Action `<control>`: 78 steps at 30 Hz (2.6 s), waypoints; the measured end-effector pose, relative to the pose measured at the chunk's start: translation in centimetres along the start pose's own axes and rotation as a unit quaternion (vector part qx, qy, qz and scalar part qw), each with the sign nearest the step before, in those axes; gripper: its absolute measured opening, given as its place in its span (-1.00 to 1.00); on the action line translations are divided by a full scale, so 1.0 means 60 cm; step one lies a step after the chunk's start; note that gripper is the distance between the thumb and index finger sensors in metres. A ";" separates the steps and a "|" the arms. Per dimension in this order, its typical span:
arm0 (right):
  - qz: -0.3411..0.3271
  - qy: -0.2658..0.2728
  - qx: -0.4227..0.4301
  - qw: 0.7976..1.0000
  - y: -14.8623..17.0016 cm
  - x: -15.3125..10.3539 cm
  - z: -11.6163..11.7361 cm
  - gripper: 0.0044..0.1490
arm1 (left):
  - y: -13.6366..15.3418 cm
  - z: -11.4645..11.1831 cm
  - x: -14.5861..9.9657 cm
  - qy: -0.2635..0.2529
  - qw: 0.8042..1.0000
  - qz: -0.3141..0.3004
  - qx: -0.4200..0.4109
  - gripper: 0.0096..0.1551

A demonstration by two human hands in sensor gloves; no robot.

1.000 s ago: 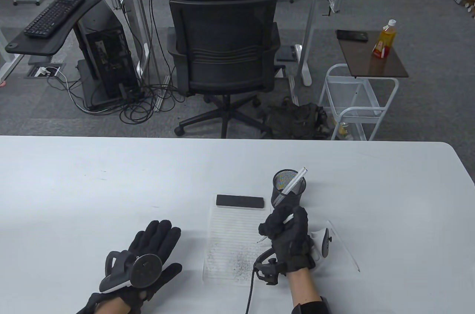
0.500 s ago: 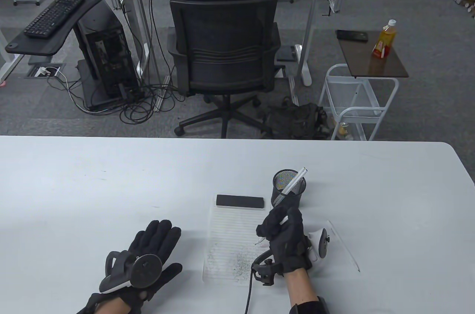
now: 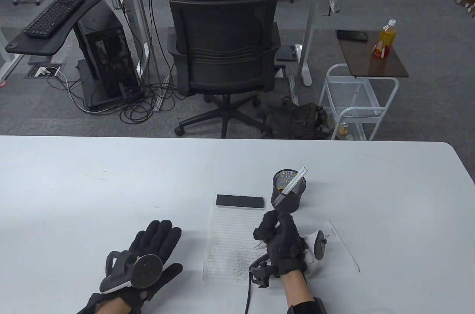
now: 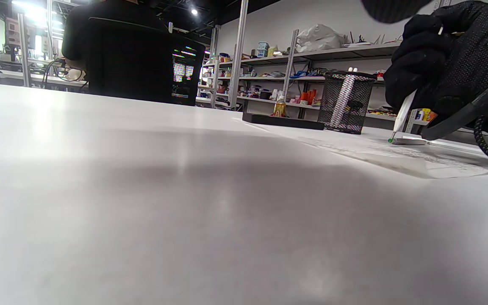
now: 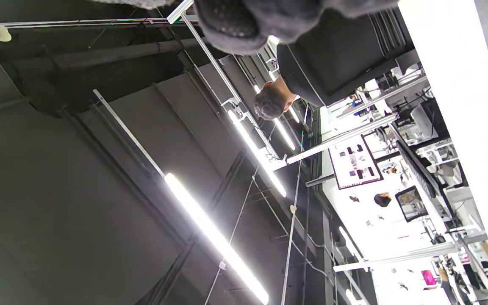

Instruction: Press to extend mechanical pencil leads

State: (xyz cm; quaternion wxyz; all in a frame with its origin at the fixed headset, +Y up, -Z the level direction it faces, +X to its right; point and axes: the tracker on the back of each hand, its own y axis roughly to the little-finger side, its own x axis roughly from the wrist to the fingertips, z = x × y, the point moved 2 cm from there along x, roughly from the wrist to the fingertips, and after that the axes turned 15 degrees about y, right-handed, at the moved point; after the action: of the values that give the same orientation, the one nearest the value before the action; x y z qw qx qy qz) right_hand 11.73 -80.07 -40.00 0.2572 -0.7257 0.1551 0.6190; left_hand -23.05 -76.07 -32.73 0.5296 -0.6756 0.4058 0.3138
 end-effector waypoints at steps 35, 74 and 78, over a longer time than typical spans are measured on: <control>0.001 -0.007 -0.033 0.999 0.009 -0.003 0.010 -0.34 | -0.002 0.000 0.001 0.003 1.000 -0.001 0.003 0.06; -0.153 -0.333 -0.796 0.482 -0.059 -0.052 0.026 -0.38 | -0.004 0.007 -0.005 -0.007 1.000 0.012 0.017 0.04; -0.155 -0.333 -0.807 0.463 -0.053 -0.049 0.026 -0.41 | -0.005 0.007 -0.005 -0.005 1.000 0.011 0.018 0.04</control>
State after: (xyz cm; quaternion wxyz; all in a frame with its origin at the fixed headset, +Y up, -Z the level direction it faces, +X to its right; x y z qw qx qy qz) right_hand 11.64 -76.87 -36.68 -0.3191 -0.3617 -0.6252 0.6136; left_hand -22.91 -75.54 -32.44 0.5400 -0.6597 0.4166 0.3156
